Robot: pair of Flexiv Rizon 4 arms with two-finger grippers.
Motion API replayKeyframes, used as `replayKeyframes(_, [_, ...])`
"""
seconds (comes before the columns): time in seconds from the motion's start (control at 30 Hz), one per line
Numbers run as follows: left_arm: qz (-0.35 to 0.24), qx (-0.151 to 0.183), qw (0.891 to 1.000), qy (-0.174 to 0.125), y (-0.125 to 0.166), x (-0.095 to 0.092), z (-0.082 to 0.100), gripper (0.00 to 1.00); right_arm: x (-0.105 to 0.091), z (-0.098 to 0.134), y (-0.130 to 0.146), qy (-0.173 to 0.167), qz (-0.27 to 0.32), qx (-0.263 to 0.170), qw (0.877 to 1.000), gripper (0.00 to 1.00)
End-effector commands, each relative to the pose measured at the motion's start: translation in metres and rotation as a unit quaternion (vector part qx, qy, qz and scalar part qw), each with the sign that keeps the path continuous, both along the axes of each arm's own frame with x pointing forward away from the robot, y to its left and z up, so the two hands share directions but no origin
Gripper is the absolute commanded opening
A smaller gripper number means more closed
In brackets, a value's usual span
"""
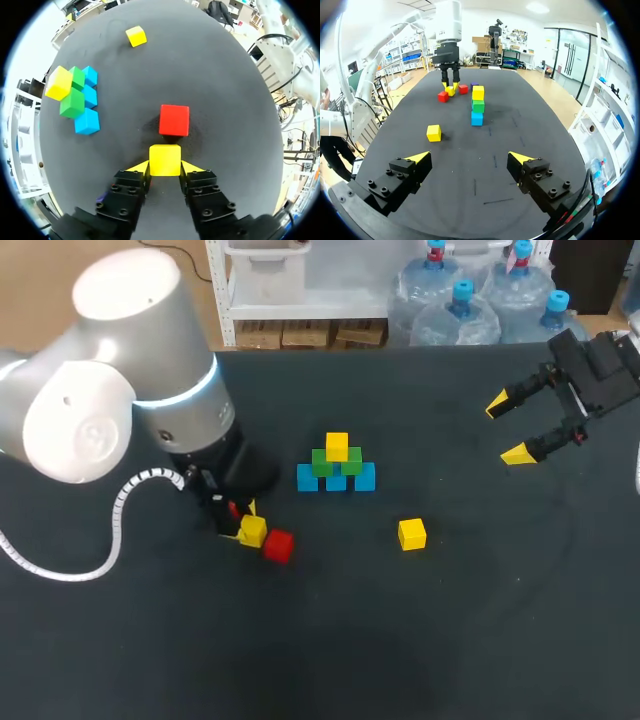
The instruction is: Place the blue cubes, place green cubes on the blue cubes, place the yellow cubes on the green cubes, then place the red cubes on the yellow cubes, and place purple cube on the red cubes.
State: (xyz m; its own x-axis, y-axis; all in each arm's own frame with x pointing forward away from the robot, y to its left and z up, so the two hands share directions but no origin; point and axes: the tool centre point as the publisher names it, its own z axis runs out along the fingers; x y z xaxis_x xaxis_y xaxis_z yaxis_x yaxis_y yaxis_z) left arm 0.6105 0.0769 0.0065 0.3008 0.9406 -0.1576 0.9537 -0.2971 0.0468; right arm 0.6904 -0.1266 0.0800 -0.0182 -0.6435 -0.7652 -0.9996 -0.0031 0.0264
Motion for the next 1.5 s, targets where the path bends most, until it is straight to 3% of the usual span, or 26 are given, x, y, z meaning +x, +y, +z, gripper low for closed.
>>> replayKeyframes(0.03, [0.003,0.001,1.000,-0.003,-0.001,-0.001,0.013,0.00,0.001,-0.001,0.000,0.000,0.000,0.001,1.000,1.00])
replayKeyframes(0.3, [0.037,-0.014,0.999,-0.002,-0.003,0.004,0.051,0.00,0.001,-0.001,0.000,0.000,0.000,0.001,1.000,1.00])
replayKeyframes(0.47, [0.059,-0.004,0.998,-0.009,-0.007,0.015,0.072,0.00,0.001,-0.001,0.000,0.000,0.000,0.001,1.000,1.00])
replayKeyframes(0.67, [0.090,-0.016,0.996,-0.021,-0.014,0.033,0.089,0.00,0.001,-0.001,0.000,0.000,0.000,0.001,1.000,1.00])
replayKeyframes(0.87, [0.122,-0.034,0.992,-0.020,-0.021,0.048,0.089,0.00,0.001,-0.001,0.000,0.000,0.000,0.001,1.000,1.00])
replayKeyframes(1.33, [0.165,0.007,0.986,-0.024,-0.029,0.073,0.073,0.00,0.001,-0.001,0.000,0.000,0.000,0.001,1.000,1.00])
replayKeyframes(1.5, [0.167,0.004,0.986,-0.026,-0.032,0.076,0.070,0.00,0.001,-0.001,0.000,0.000,0.000,0.001,1.000,1.00])
